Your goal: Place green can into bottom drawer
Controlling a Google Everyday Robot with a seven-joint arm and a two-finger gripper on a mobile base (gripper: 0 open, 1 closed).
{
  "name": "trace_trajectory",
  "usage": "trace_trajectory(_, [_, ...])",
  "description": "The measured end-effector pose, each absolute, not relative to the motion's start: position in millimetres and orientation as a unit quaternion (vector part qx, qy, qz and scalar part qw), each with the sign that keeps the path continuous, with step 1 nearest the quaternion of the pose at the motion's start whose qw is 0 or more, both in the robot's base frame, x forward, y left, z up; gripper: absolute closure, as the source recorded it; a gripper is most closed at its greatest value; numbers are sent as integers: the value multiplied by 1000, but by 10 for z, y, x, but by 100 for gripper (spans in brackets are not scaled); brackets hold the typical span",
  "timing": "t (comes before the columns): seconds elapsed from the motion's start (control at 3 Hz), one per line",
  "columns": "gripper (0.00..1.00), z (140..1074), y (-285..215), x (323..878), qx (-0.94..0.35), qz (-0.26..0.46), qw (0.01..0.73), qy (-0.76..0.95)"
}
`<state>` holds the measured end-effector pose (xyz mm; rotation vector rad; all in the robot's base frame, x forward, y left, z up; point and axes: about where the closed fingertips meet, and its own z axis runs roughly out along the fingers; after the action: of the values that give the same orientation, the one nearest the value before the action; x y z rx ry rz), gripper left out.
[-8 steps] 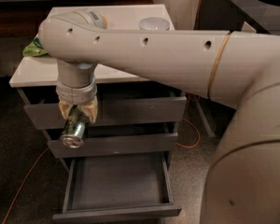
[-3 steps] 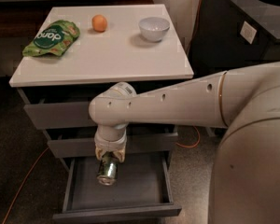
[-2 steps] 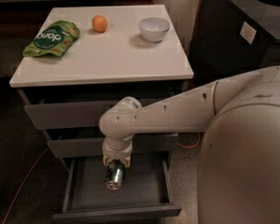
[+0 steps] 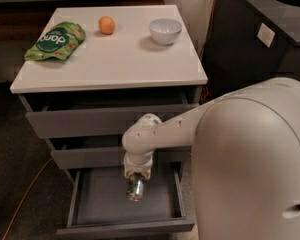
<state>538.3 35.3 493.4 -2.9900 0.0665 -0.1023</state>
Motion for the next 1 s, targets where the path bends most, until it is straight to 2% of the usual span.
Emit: trace_trajectory(1.0, [100,3808,280,5750,-993,-36,114,12])
